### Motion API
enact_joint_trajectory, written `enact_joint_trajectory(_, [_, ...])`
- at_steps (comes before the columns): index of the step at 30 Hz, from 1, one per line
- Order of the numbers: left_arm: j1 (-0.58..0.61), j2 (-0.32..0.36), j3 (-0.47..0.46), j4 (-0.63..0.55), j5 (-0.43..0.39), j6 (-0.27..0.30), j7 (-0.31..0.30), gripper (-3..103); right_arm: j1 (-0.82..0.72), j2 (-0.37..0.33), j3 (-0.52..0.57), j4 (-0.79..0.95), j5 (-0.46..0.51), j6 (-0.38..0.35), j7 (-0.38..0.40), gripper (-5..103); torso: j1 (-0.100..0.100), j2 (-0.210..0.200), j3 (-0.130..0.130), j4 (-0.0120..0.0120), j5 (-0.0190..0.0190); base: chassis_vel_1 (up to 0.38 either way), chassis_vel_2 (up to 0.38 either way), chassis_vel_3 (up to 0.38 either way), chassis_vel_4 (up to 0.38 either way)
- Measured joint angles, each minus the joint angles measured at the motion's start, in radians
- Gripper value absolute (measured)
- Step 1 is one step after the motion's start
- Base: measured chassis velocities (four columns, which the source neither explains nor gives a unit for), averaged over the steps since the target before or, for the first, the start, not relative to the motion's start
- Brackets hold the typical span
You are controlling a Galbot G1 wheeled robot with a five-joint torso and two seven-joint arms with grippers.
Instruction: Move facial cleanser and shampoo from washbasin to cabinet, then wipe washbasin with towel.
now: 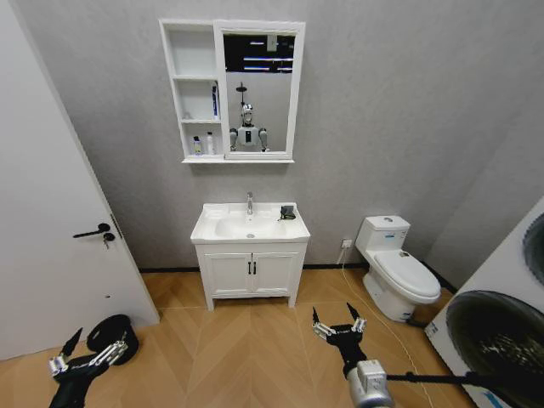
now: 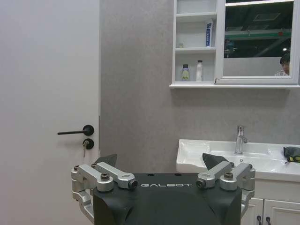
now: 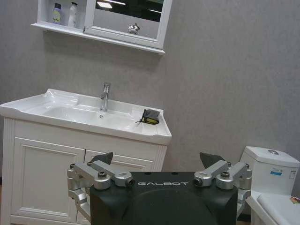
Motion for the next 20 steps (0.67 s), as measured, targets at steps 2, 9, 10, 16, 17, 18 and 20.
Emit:
enact_joint_trajectory(2, [0.0, 0.0, 0.0, 0.0, 0.0, 0.0, 0.0, 100, 0.0, 0.0, 0.0, 0.0, 0.0, 0.0, 0.0, 100, 0.0, 0.0, 0.0, 0.0, 0.0, 0.0, 0.0, 0.0, 0.0])
enact_joint_trajectory(9, [0.0, 0.0, 0.0, 0.0, 0.0, 0.0, 0.0, 100, 0.0, 0.0, 0.0, 0.0, 0.0, 0.0, 0.0, 100, 0.0, 0.0, 0.0, 0.0, 0.0, 0.0, 0.0, 0.0, 0.0])
enact_joint_trajectory(10, [0.0, 0.0, 0.0, 0.0, 0.0, 0.0, 0.0, 100, 0.0, 0.0, 0.0, 0.0, 0.0, 0.0, 0.0, 100, 0.0, 0.0, 0.0, 0.0, 0.0, 0.0, 0.0, 0.0, 0.0])
enact_joint_trajectory(16, [0.0, 0.0, 0.0, 0.0, 0.0, 0.0, 0.0, 100, 0.0, 0.0, 0.0, 0.0, 0.0, 0.0, 0.0, 100, 0.0, 0.0, 0.0, 0.0, 0.0, 0.0, 0.0, 0.0, 0.0])
enact_joint_trajectory(17, [0.0, 0.0, 0.0, 0.0, 0.0, 0.0, 0.0, 100, 0.0, 0.0, 0.0, 0.0, 0.0, 0.0, 0.0, 100, 0.0, 0.0, 0.0, 0.0, 0.0, 0.0, 0.0, 0.0, 0.0])
enact_joint_trajectory(18, [0.0, 0.0, 0.0, 0.0, 0.0, 0.0, 0.0, 100, 0.0, 0.0, 0.0, 0.0, 0.0, 0.0, 0.0, 100, 0.0, 0.0, 0.0, 0.0, 0.0, 0.0, 0.0, 0.0, 0.0])
enact_joint_trajectory(20, [0.0, 0.0, 0.0, 0.0, 0.0, 0.0, 0.0, 100, 0.0, 0.0, 0.0, 0.0, 0.0, 0.0, 0.0, 100, 0.0, 0.0, 0.0, 0.0, 0.0, 0.0, 0.0, 0.0, 0.0])
